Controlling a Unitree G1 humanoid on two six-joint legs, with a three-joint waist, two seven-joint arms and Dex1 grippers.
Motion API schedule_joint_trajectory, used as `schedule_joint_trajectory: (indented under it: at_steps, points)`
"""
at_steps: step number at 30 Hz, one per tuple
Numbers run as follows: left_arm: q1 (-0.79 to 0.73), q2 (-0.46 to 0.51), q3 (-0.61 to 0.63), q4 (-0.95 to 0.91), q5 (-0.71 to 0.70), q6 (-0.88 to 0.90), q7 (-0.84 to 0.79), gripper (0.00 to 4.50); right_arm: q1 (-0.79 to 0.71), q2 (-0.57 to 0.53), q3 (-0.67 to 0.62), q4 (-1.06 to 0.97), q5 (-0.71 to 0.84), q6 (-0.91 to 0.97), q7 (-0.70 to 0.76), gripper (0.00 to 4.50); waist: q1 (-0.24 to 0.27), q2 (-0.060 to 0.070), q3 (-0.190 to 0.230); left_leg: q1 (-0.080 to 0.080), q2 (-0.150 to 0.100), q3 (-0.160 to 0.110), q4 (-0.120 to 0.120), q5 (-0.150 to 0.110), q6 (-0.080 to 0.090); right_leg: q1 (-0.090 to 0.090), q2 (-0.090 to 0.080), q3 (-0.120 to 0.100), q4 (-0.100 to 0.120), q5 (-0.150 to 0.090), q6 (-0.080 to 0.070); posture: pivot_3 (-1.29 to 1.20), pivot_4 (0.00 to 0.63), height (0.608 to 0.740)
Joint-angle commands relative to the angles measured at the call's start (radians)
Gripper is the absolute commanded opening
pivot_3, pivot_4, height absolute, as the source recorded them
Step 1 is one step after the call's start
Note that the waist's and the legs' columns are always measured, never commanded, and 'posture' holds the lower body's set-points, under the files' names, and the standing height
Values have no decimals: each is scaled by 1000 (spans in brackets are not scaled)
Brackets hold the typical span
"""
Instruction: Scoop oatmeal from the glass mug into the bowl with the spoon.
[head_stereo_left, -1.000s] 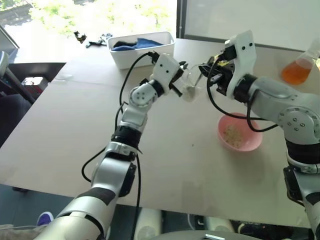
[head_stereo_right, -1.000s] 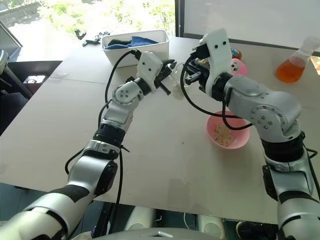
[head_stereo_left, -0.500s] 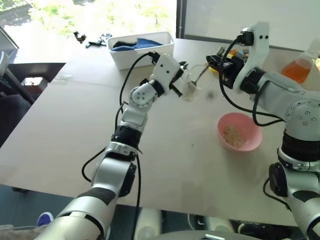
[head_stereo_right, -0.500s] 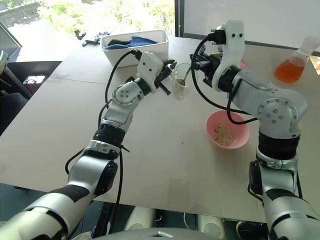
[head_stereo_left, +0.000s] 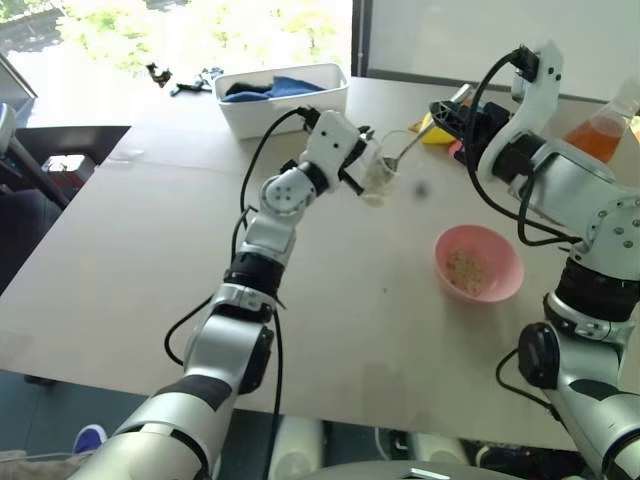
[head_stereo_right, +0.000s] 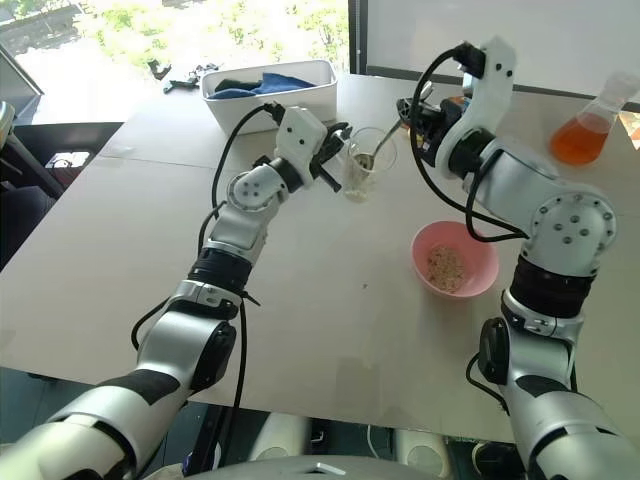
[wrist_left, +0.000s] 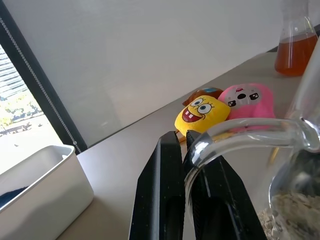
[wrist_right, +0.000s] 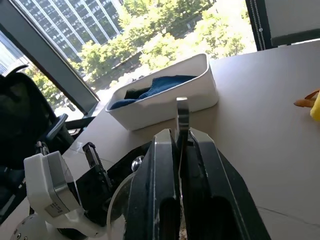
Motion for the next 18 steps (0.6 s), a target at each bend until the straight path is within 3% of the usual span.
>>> schedule_joint_trajectory:
  at_steps: [1,11,18]
  points:
    - [-28,-19,-11,-13,4,-8,4,15,-25,18,-56,-14,102,-45,-78,0,0,0,0,0,0,0,0,0,0,0,0,0,0,0,0,0,150,740]
    - [-29,-23,-14,5,28,15,19,15,4,-71,1,-61,74,-41,-99,0,-2,0,0,0,0,0,0,0,0,0,0,0,0,0,0,0,150,740]
    - [-36,-22,-17,15,29,26,23,15,9,-66,6,-64,119,-69,-108,0,-2,0,0,0,0,0,0,0,0,0,0,0,0,0,0,0,150,740]
